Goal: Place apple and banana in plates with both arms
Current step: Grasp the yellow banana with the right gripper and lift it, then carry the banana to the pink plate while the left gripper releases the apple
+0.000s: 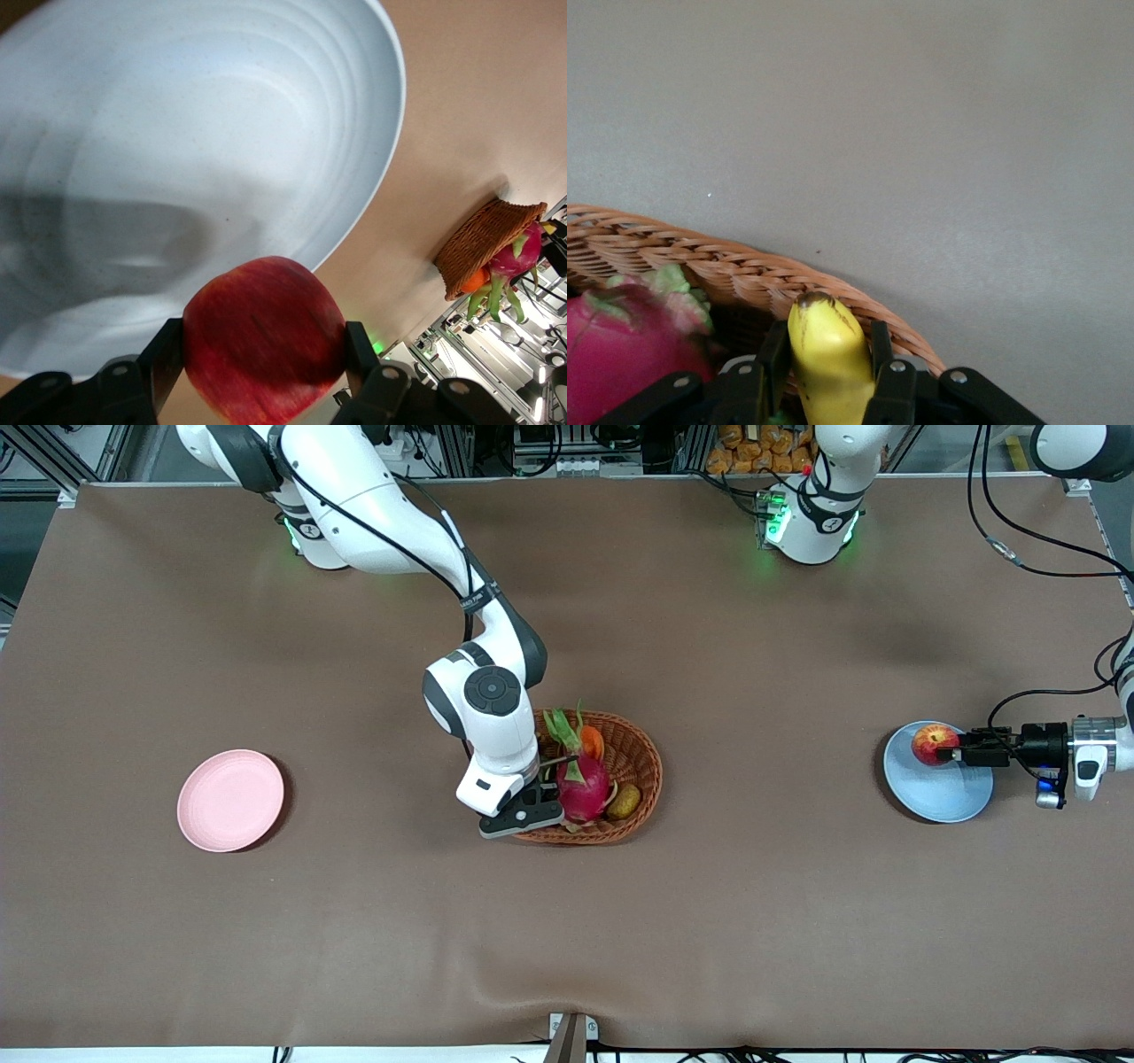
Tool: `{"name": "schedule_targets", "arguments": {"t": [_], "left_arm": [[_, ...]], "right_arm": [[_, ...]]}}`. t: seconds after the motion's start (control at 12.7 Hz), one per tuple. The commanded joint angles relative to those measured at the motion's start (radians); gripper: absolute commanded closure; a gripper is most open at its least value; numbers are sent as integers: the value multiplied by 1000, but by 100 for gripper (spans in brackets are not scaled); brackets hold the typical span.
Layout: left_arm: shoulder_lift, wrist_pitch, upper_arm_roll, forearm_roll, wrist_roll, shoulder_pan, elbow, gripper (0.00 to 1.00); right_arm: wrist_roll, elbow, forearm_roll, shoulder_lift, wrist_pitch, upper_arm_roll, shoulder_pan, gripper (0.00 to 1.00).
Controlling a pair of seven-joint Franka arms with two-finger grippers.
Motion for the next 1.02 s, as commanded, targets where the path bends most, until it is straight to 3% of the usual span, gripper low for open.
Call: {"name": "schedule_targets", "arguments": {"t": [0.0,0.16,0.24,0.31,0.71,0.94], "left_arm": [[35,-30,-4,23,-9,5,55,40],[33,-30,-4,33,-6,5,59,21],[30,-30,-4,38,-5,5,63,17],[30,-30,-4,55,-5,5,76,0],[18,-30,-5,75,18,0,84,0],[-49,-32,-22,144,18,-6,90,0]], "right_arm": [[-63,-9,-21,-107,-111,-13,9,100],[-127,-10,-21,-178,-206,-13,-5,100],[-173,-10,-21,-204,-252,-14,-20,100],[-213,-10,-21,-221,-292,-14,-48,100],[-330,-12,-20,-281,-359,-14,-203,100],[-432,-16,-21,-287,-454,-19,-328,100]]}}
